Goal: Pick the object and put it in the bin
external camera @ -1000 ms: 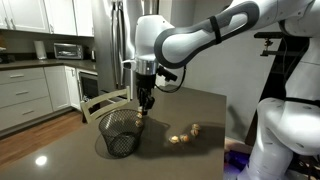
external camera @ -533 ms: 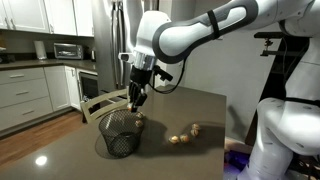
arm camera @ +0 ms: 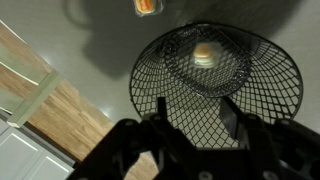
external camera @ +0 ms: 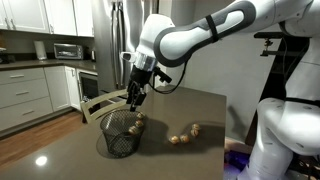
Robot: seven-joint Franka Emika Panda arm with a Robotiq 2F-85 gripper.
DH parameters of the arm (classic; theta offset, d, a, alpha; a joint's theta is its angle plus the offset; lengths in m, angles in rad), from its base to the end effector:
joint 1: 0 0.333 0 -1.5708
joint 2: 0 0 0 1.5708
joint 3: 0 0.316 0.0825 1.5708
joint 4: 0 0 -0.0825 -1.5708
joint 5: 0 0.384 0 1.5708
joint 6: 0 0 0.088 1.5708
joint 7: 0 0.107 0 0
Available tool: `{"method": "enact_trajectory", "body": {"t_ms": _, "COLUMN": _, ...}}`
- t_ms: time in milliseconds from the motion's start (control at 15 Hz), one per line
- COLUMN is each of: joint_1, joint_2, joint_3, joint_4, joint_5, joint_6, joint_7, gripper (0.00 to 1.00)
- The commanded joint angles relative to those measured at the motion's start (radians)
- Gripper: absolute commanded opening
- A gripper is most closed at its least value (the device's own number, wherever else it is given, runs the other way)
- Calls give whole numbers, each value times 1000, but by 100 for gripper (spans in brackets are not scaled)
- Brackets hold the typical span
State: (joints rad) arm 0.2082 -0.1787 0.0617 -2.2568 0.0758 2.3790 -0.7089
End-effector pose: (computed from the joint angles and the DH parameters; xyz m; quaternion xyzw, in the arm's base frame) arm 0.4974 0.1394 0.4679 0.8829 0.4444 0.1515 0.0087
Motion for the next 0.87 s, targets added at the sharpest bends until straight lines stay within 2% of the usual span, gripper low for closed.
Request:
{"method": "enact_trajectory", "body": {"t_ms": 0, "joint_1": -3, "joint_2": -19, "joint_3": -9, "joint_4": -23, "joint_5": 35, "joint_6": 15, "joint_7": -57, "gripper": 88}}
{"method": "enact_trajectory", "body": {"t_ms": 67, "joint_1": -4, "joint_2": -20, "joint_3": -10, "joint_4": -24, "joint_5": 33, "joint_6": 17, "joint_7": -55, "gripper": 95}}
{"method": "enact_trajectory", "body": {"t_ms": 200, "joint_1": -6, "joint_2": -22, "joint_3": -10, "joint_4": -25, "joint_5": 25, "joint_6": 13, "joint_7": -46, "gripper": 100}}
{"method": "enact_trajectory", "body": {"t_ms": 267, "joint_1": -8, "joint_2": 0, "joint_3": 1, "joint_4": -1, "joint_5": 1, "joint_6": -3, "joint_7": -2, "gripper": 89}}
{"method": "enact_trajectory", "body": {"t_ms": 400, "joint_1": -9, "joint_2": 0, "joint_3": 1, "joint_4": -2, "joint_5": 1, "joint_6": -3, "joint_7": -2, "gripper": 100}}
{"method": "enact_trajectory", "body": {"t_ms": 800, "joint_1": -8, "joint_2": -1, "joint_3": 1, "joint_4": -2, "joint_5": 1, "joint_6": -3, "joint_7": -2, "gripper": 100}}
